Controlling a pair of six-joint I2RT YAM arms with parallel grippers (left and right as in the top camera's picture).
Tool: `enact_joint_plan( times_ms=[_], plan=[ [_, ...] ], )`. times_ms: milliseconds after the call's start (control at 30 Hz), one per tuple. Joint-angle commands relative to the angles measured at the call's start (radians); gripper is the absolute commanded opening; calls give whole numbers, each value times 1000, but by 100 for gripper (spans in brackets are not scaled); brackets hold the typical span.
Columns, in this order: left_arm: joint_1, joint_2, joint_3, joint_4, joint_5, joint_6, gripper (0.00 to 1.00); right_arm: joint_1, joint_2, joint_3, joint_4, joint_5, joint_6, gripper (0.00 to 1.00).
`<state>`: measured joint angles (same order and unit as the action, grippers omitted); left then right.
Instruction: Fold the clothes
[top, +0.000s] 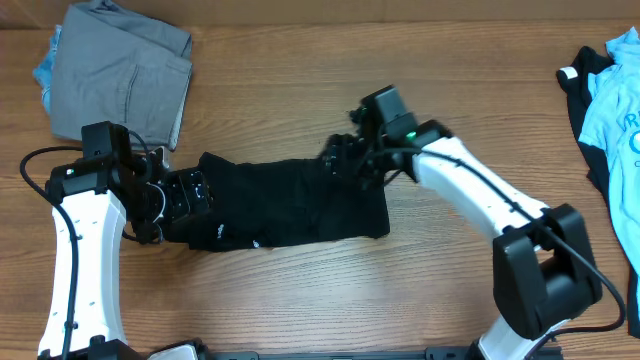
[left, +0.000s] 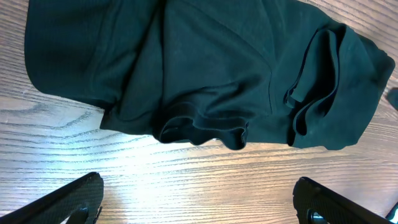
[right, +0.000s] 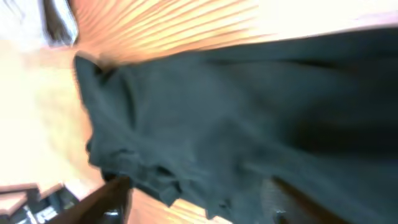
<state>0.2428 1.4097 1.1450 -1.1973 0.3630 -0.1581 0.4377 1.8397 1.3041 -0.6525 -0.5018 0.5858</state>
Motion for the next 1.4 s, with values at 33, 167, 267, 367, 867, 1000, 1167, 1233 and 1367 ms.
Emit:
enact_joint_plan(
  times_ms=[33, 167, 267, 367, 867, 1000, 1167, 1233, 1367],
  plan=[
    [5, -8, 3, 2, -4, 8, 100, -1, -1, 6, -30, -20, -66, 49],
    [5, -8, 3, 4, -3, 8, 100, 25, 27, -32, 10, -43, -22, 28],
    [5, -7, 3, 0, -4, 8, 100, 49, 58, -43, 28, -69, -6, 23],
    [5, -8, 3, -5, -3, 8, 100, 74, 103, -43, 47, -90, 0, 23],
    [5, -8, 3, 1, -4, 8, 100, 106, 129, -35, 49, -76, 70, 4],
    [5, -7, 3, 20, -4, 9, 100, 106, -18, -3, -80, 120, 69, 10],
    [5, -7, 3, 107, -92, 23, 100, 106, -197, 22, -168, 194, 61, 87],
    [14, -3, 3, 151, -168, 0, 100, 106, -242, 22, -190, 183, 23, 99],
    [56, 32, 3, 233, -175, -6, 100, 106, -272, 22, -264, 180, -45, 100]
  ],
)
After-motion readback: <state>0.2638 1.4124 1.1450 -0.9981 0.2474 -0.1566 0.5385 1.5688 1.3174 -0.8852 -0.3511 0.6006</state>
